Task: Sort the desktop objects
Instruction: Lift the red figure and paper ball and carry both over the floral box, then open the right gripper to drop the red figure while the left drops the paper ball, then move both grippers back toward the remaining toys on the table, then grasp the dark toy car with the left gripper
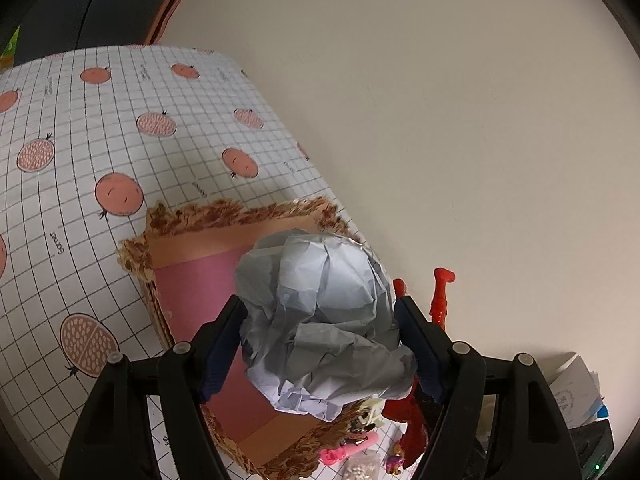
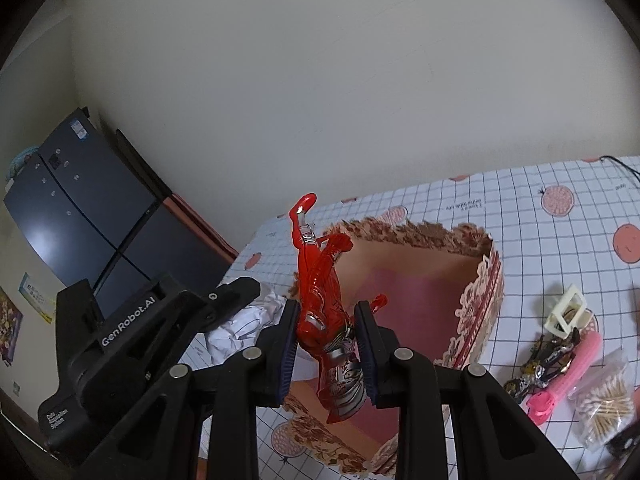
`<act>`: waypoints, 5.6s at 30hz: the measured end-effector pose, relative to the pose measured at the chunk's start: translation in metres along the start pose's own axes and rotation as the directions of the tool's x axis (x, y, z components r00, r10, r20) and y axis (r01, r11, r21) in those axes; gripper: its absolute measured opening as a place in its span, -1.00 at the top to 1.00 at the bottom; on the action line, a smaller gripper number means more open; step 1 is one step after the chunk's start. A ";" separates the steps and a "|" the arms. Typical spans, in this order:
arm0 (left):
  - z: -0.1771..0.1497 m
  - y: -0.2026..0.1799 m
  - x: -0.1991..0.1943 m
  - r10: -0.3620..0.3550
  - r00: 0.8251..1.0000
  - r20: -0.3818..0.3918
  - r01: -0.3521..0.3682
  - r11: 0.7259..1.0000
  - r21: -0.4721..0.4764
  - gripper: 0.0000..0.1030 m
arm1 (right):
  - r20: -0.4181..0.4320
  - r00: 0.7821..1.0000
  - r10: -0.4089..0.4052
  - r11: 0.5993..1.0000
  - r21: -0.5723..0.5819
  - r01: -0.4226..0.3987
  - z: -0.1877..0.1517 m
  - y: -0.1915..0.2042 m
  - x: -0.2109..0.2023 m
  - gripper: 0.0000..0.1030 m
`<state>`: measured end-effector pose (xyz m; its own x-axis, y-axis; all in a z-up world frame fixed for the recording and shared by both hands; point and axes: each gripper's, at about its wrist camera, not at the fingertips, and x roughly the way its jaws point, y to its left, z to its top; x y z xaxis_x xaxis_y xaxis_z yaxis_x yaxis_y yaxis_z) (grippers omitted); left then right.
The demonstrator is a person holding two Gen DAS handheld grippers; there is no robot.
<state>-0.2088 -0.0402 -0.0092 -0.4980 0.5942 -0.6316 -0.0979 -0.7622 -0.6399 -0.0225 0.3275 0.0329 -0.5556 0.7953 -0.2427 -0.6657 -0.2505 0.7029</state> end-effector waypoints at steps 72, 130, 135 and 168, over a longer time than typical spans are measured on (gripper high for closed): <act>-0.014 0.008 0.039 0.155 0.984 -0.087 -0.153 0.988 0.038 -0.72 | -0.147 0.986 -0.083 0.996 0.006 0.085 -0.016 -0.014 0.040 0.13; -0.119 -0.157 0.045 0.003 0.991 -0.137 0.066 0.864 0.500 -0.73 | 0.011 0.899 -0.439 0.877 0.221 0.426 0.080 -0.213 -0.141 0.12; -0.139 -0.154 0.072 0.058 0.977 -0.206 0.058 0.855 0.516 -0.73 | -0.050 0.890 -0.454 0.857 0.250 0.451 0.070 -0.236 -0.128 0.12; -0.183 -0.102 0.155 0.242 0.909 -0.340 -0.028 0.848 0.529 -0.72 | -0.292 0.788 -0.541 0.793 0.133 0.594 0.019 -0.291 -0.052 0.11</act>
<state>-0.1182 0.1768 -0.1221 -0.1829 0.4426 -0.8779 -0.5253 -0.7988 -0.2933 0.2093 0.3698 -0.1464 -0.2230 0.6015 -0.7672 -0.7922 0.3468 0.5022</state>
